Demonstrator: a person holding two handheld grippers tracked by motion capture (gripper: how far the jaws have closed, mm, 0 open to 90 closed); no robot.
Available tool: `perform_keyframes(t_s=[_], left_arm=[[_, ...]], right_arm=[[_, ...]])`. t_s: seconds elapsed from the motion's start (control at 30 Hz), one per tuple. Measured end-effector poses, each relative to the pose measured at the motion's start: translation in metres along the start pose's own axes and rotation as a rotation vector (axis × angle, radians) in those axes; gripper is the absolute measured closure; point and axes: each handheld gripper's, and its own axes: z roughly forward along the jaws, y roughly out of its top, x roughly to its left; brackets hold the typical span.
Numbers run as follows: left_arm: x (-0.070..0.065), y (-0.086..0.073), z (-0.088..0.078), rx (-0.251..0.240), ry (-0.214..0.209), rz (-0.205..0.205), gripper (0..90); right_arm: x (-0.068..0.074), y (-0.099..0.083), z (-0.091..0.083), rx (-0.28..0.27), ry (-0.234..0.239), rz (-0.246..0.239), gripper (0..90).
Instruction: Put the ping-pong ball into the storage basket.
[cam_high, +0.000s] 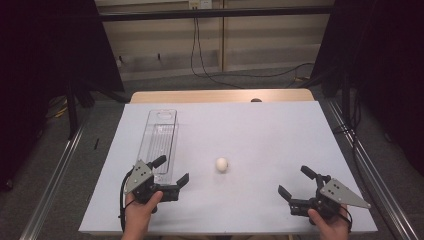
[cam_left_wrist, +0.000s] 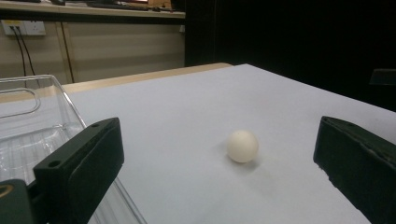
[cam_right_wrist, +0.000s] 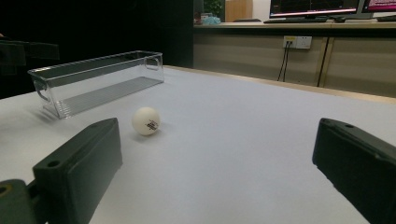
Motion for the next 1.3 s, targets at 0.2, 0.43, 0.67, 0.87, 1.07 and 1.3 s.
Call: perform_keyframes(t_s=[0.2, 0.43, 0.67, 0.87, 1.07, 1.3], left_arm=[[-0.003, 0.000, 0.005, 0.010, -0.005, 0.005, 1.9], [-0.007, 0.000, 0.011, 0.030, -0.012, 0.018, 1.9], [-0.010, 0.000, 0.016, 0.033, -0.030, 0.013, 1.9], [-0.013, 0.002, 0.020, 0.032, -0.041, 0.019, 1.9], [-0.017, 0.002, 0.027, 0.044, -0.049, 0.023, 1.9], [-0.019, 0.003, 0.033, 0.058, -0.046, 0.020, 1.9]], right_arm=[[0.000, 0.000, 0.000, -0.001, -0.001, -0.001, 1.1], [0.000, 0.001, 0.000, -0.008, -0.003, 0.005, 1.2], [0.000, 0.001, -0.001, -0.007, -0.001, 0.003, 1.4], [0.000, 0.001, -0.001, -0.011, -0.004, 0.003, 1.5], [0.001, 0.001, -0.001, -0.008, -0.006, -0.003, 1.6], [0.000, 0.001, -0.002, -0.007, -0.007, -0.003, 1.6]])
